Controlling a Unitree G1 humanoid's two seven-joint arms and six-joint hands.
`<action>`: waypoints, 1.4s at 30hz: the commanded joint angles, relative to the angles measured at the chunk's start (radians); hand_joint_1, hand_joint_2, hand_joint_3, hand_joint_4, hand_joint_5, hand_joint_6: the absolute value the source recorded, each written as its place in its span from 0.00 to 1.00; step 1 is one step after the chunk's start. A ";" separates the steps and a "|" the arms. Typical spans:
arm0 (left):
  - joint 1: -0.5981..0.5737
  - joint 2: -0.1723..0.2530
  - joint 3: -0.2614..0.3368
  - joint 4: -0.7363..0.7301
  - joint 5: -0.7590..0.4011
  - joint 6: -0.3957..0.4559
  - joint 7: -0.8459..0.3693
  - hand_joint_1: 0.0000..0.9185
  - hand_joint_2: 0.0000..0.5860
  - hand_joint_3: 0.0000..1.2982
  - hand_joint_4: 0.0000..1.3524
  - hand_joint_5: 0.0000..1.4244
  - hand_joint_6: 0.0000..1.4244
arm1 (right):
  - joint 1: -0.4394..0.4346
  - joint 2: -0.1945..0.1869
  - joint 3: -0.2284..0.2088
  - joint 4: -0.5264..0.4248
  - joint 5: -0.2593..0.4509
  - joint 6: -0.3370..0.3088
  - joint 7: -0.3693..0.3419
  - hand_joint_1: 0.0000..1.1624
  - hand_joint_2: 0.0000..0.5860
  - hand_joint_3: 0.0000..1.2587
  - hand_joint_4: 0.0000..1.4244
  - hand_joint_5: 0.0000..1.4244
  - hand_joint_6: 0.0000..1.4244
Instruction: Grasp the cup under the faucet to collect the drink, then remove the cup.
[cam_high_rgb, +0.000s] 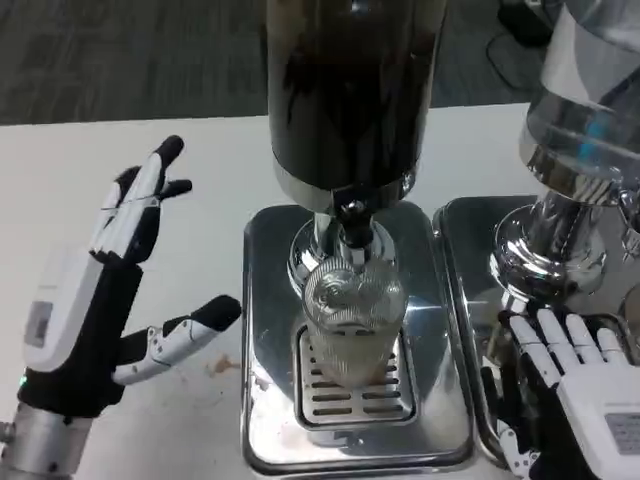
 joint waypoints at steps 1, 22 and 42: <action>-0.006 0.016 0.029 -0.013 -0.079 -0.086 -0.106 0.00 0.23 0.00 0.00 0.06 0.00 | -0.006 -0.001 -0.012 0.004 -0.006 -0.008 -0.008 0.36 0.96 0.02 0.00 0.00 0.00; 0.109 0.010 0.108 -0.300 -0.384 -0.165 -0.532 0.00 0.40 0.00 0.00 0.07 0.02 | -0.030 -0.009 -0.038 0.024 0.028 -0.037 0.018 0.33 0.95 0.02 0.00 0.00 0.00; -0.024 -0.039 0.008 -0.298 -0.722 -0.067 -0.990 0.00 0.32 0.02 0.00 0.13 0.07 | -0.034 0.046 -0.036 0.033 0.018 -0.019 0.006 0.32 0.95 0.02 0.00 0.00 0.00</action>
